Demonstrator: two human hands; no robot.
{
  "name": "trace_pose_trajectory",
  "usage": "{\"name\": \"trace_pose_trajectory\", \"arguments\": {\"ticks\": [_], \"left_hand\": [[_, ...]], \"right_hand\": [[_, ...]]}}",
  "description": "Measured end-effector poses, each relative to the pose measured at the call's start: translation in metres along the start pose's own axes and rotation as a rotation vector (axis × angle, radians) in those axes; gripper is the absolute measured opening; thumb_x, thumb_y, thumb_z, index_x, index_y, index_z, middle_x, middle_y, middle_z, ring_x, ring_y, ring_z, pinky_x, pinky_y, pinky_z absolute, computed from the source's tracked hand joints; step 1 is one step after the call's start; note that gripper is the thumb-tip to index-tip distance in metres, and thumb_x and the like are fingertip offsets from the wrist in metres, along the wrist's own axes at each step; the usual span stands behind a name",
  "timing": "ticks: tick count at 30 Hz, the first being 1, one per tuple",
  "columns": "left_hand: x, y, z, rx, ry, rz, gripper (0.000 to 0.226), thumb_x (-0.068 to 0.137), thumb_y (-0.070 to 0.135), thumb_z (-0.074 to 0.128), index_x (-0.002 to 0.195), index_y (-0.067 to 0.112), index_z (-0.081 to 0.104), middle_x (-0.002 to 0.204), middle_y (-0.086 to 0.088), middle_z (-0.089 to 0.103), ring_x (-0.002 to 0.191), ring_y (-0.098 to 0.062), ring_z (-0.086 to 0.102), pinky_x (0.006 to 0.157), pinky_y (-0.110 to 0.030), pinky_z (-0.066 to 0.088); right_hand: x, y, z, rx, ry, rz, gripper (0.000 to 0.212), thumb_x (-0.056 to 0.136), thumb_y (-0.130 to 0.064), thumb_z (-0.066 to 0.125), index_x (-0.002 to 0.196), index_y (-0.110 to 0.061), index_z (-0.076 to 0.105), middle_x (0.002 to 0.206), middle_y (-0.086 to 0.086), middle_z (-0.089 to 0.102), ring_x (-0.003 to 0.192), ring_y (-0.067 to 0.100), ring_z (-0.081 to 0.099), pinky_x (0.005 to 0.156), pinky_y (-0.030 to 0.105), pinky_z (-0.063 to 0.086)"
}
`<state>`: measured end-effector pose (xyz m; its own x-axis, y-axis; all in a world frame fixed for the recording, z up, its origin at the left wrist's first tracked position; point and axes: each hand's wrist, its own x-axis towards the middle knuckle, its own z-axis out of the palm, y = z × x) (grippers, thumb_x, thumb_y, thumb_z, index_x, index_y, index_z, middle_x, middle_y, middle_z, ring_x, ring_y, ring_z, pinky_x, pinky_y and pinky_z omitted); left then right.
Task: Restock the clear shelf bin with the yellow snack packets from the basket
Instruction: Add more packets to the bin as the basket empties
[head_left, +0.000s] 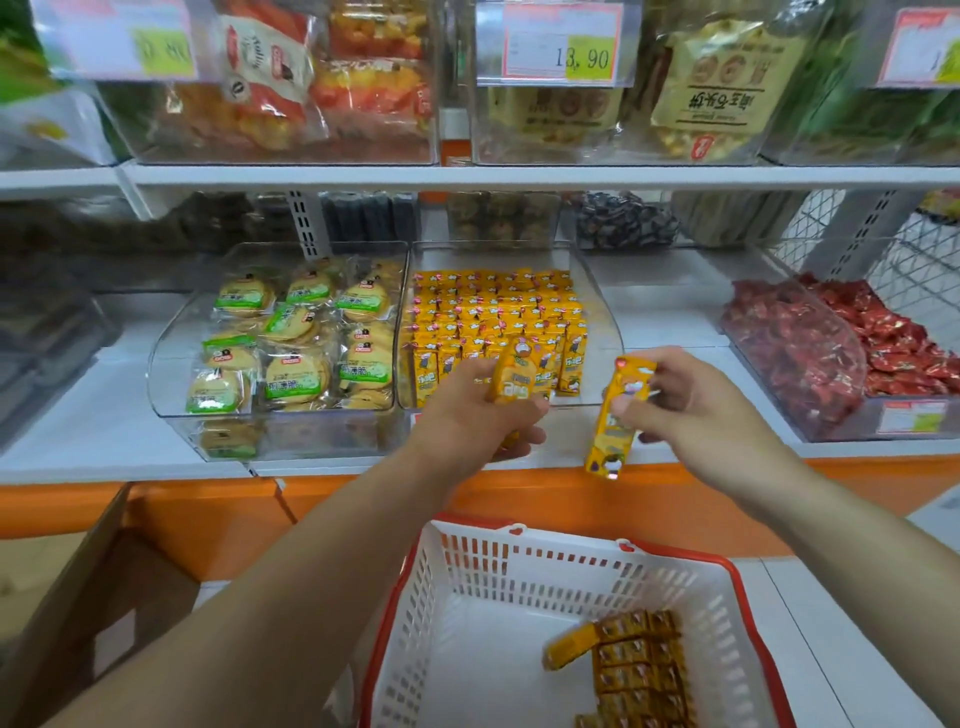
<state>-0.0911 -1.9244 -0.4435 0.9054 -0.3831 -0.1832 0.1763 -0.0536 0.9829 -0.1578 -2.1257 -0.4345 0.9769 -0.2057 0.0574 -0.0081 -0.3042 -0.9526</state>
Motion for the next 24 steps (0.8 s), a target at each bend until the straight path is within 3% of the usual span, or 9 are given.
{"name": "trace_pose_trajectory", "arguments": {"ticks": [3, 5, 7, 9, 11, 14, 19, 22, 24], "left_hand": [[0.002, 0.005, -0.012, -0.008, 0.038, -0.021, 0.044, 0.089, 0.014, 0.078, 0.125, 0.012, 0.052, 0.103, -0.010, 0.074, 0.076, -0.017, 0.076, 0.066, -0.031, 0.063], [0.002, 0.007, -0.018, -0.004, 0.057, -0.023, 0.045, 0.089, 0.016, 0.077, 0.125, 0.013, 0.049, 0.103, -0.009, 0.074, 0.080, -0.018, 0.077, 0.068, -0.033, 0.063], [0.003, 0.009, -0.022, -0.007, 0.058, -0.004, 0.033, 0.091, 0.015, 0.076, 0.116, 0.010, 0.055, 0.099, -0.011, 0.073, 0.081, -0.022, 0.076, 0.069, -0.033, 0.063], [0.004, 0.010, -0.026, -0.019, 0.068, 0.018, 0.016, 0.092, 0.013, 0.075, 0.096, 0.016, 0.059, 0.088, -0.007, 0.070, 0.081, -0.025, 0.073, 0.072, -0.038, 0.063], [0.005, 0.010, -0.030, -0.037, 0.086, 0.020, 0.021, 0.091, 0.012, 0.075, 0.088, 0.021, 0.056, 0.082, -0.002, 0.068, 0.083, -0.027, 0.073, 0.078, -0.044, 0.063], [0.006, 0.010, -0.034, -0.034, 0.079, 0.015, 0.019, 0.092, 0.012, 0.074, 0.105, 0.008, 0.061, 0.095, -0.013, 0.070, 0.080, -0.025, 0.071, 0.075, -0.040, 0.062], [0.009, 0.008, -0.037, 0.005, 0.056, 0.009, 0.026, 0.092, 0.018, 0.075, 0.113, 0.013, 0.061, 0.101, -0.008, 0.073, 0.081, -0.020, 0.075, 0.071, -0.035, 0.063], [0.012, 0.006, -0.038, 0.006, 0.063, -0.004, 0.031, 0.091, 0.018, 0.076, 0.117, 0.011, 0.061, 0.101, -0.007, 0.074, 0.078, -0.018, 0.076, 0.069, -0.035, 0.063], [0.013, 0.005, -0.037, 0.005, 0.055, -0.003, 0.031, 0.090, 0.019, 0.077, 0.117, 0.013, 0.061, 0.101, -0.007, 0.074, 0.079, -0.018, 0.076, 0.067, -0.033, 0.063]], "right_hand": [[0.026, -0.006, -0.006, -0.075, 0.121, -0.077, 0.030, 0.084, -0.007, 0.076, 0.103, -0.022, 0.057, 0.094, -0.001, 0.068, 0.075, 0.025, 0.067, 0.074, 0.038, 0.050], [0.048, -0.008, -0.006, -0.195, 0.159, -0.135, 0.033, 0.081, -0.008, 0.079, 0.102, -0.021, 0.057, 0.096, -0.009, 0.064, 0.073, 0.021, 0.069, 0.073, 0.034, 0.051], [0.070, -0.009, -0.004, -0.351, 0.150, -0.212, 0.036, 0.078, -0.011, 0.082, 0.103, -0.023, 0.058, 0.097, -0.011, 0.063, 0.075, 0.016, 0.068, 0.071, 0.032, 0.052], [0.092, -0.006, -0.004, -0.640, 0.089, -0.259, 0.041, 0.077, -0.022, 0.083, 0.110, -0.027, 0.059, 0.101, -0.010, 0.064, 0.088, 0.016, 0.063, 0.074, 0.031, 0.048], [0.110, -0.002, -0.004, -0.966, 0.004, -0.259, 0.044, 0.078, -0.031, 0.081, 0.117, -0.030, 0.062, 0.107, -0.007, 0.067, 0.103, 0.022, 0.056, 0.079, 0.033, 0.043], [0.132, 0.006, 0.002, -1.278, -0.038, -0.249, 0.036, 0.077, -0.036, 0.077, 0.110, -0.032, 0.065, 0.105, -0.007, 0.070, 0.107, 0.027, 0.053, 0.085, 0.036, 0.042], [0.155, 0.018, 0.016, -1.250, -0.153, -0.038, 0.037, 0.077, -0.030, 0.079, 0.112, -0.031, 0.066, 0.116, -0.002, 0.067, 0.111, 0.026, 0.059, 0.084, 0.035, 0.050], [0.160, 0.024, 0.018, -1.285, -0.123, -0.028, 0.038, 0.078, -0.030, 0.076, 0.114, -0.034, 0.064, 0.120, -0.003, 0.066, 0.114, 0.025, 0.058, 0.076, 0.032, 0.045], [0.157, 0.024, 0.018, -1.304, -0.088, -0.055, 0.040, 0.079, -0.030, 0.073, 0.118, -0.035, 0.063, 0.121, -0.004, 0.066, 0.113, 0.025, 0.059, 0.080, 0.035, 0.051]]}}
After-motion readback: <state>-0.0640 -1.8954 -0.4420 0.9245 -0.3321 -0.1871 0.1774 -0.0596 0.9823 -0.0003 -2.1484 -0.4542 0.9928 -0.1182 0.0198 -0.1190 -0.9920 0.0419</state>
